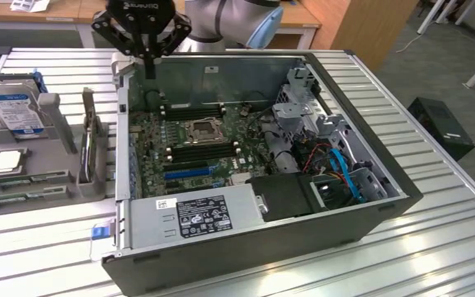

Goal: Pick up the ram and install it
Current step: 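Reach for the ram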

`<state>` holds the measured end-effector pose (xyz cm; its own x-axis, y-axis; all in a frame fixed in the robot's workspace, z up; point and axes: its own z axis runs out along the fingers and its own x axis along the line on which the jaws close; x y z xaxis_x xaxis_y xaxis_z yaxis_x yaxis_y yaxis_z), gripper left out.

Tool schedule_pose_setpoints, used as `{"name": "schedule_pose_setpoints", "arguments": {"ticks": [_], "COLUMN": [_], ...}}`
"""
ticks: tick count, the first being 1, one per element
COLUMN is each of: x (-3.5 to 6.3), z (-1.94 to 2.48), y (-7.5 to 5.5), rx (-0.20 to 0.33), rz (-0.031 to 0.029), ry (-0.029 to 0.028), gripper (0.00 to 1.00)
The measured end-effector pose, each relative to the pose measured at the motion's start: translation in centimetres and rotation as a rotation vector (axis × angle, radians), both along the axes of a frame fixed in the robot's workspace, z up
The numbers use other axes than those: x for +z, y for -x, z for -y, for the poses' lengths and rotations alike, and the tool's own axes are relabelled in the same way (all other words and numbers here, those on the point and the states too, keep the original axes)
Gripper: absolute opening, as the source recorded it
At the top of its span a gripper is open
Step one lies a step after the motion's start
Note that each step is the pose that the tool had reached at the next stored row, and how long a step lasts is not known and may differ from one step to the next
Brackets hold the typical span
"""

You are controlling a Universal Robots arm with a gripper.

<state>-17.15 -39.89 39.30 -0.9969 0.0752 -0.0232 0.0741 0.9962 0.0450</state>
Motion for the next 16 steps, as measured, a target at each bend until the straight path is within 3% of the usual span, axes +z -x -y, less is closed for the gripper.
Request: {"name": "schedule_pose_setpoints", "arguments": {"ticks": [16], "x": [-0.03], "z": [0.0], "y": [5.6], "rx": [0.0], "rz": [0.0], "ry": [0.0], "gripper": [0.11]}}
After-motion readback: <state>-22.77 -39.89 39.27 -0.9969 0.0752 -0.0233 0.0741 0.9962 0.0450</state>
